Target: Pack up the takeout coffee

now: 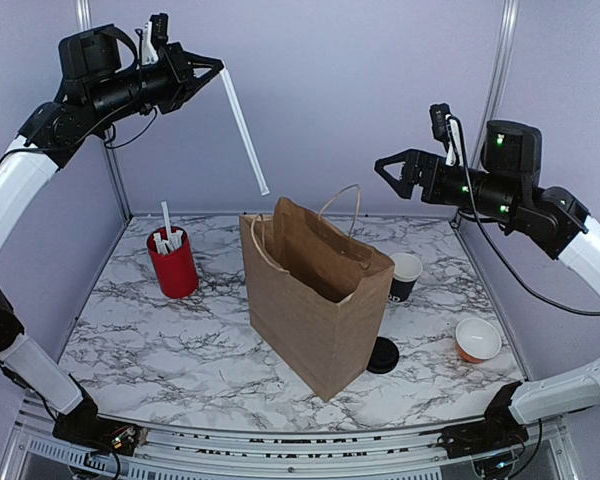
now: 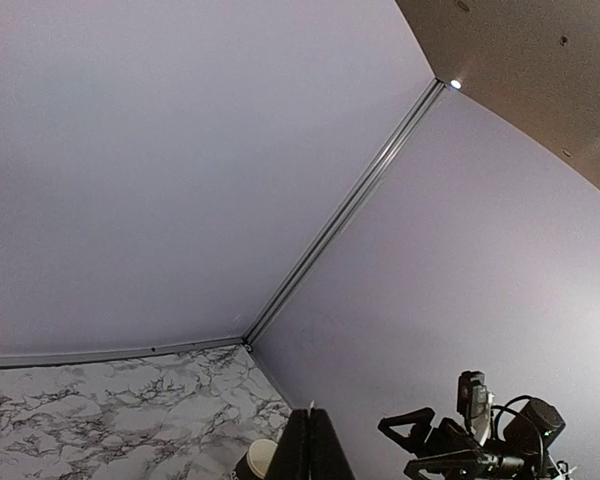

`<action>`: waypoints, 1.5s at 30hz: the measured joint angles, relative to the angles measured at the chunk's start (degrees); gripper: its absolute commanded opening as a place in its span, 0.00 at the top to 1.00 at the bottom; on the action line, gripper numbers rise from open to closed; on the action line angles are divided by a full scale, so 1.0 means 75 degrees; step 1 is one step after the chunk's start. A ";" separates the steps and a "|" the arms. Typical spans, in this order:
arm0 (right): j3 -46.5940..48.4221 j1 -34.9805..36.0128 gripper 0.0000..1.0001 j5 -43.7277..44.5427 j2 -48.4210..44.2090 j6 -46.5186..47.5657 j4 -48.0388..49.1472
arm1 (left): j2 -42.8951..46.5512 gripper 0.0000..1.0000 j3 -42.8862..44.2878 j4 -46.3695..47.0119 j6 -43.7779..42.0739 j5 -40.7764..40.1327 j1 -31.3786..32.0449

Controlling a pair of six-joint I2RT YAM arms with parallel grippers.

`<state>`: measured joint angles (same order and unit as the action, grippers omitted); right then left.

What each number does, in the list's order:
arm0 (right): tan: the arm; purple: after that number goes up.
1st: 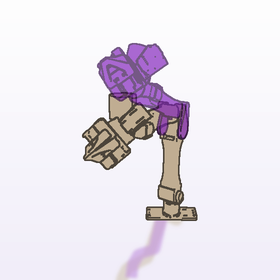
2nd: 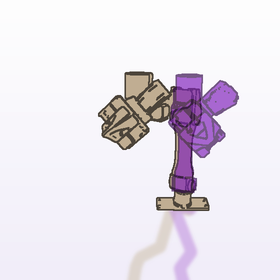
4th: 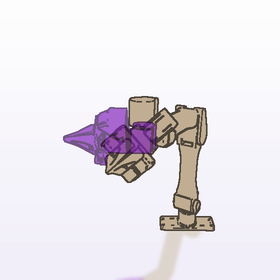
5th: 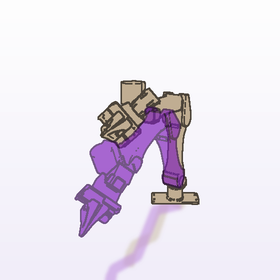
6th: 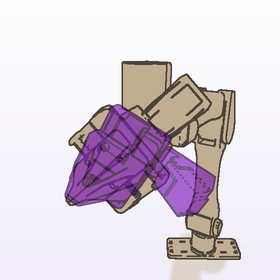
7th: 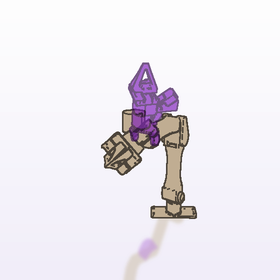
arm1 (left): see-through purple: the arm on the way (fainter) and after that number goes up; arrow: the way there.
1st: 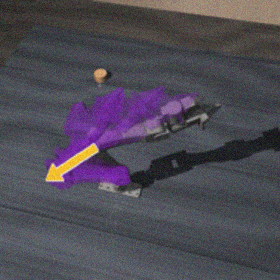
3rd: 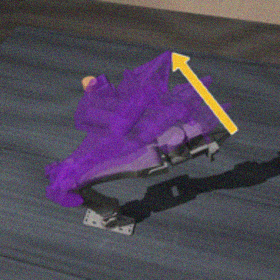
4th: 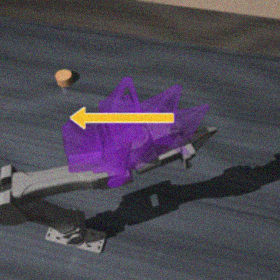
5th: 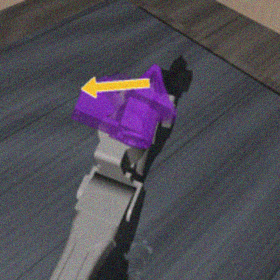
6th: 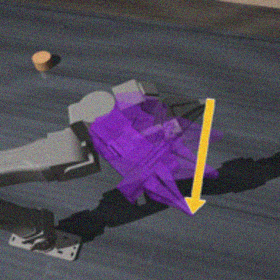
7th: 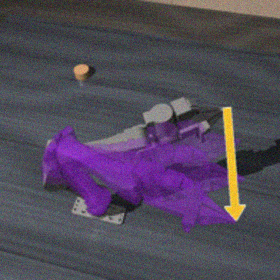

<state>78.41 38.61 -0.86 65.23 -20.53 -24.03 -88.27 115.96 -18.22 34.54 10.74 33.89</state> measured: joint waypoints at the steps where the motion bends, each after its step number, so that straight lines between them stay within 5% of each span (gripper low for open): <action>1: -0.0009 0.0000 0.00 0.0000 -0.0009 0.0000 0.0003 | 0.0000 1.00 0.0041 0.0012 0.0000 0.0029 0.0064; 11: -0.0055 0.0000 0.00 0.0012 -0.0023 -0.0003 0.0009 | 0.0003 1.00 -0.0006 0.0119 0.0026 0.0315 0.0702; 29: -0.0064 0.0000 0.00 0.0020 0.0067 -0.0003 0.0006 | 0.0026 0.99 -0.1807 0.0216 -0.0475 0.0067 0.1594; 32: -0.0064 0.0000 0.00 0.0026 0.0082 -0.0003 0.0009 | 0.0029 0.87 -0.2025 0.0221 -0.0557 -0.0038 0.1597; 39: -0.0064 0.0000 0.00 0.0070 0.0137 -0.0003 0.0006 | 0.0038 0.36 -0.2165 0.0236 -0.0688 -0.0201 0.1606; 45: -0.0064 0.0000 0.00 0.0140 0.0146 -0.0003 0.0006 | 0.0216 0.11 -0.2331 0.0280 -0.0819 -0.0487 0.1606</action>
<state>77.93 38.61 0.19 66.32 -20.56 -23.99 -86.65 98.48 -16.12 28.40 7.09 45.93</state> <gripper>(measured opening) 0.997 0.788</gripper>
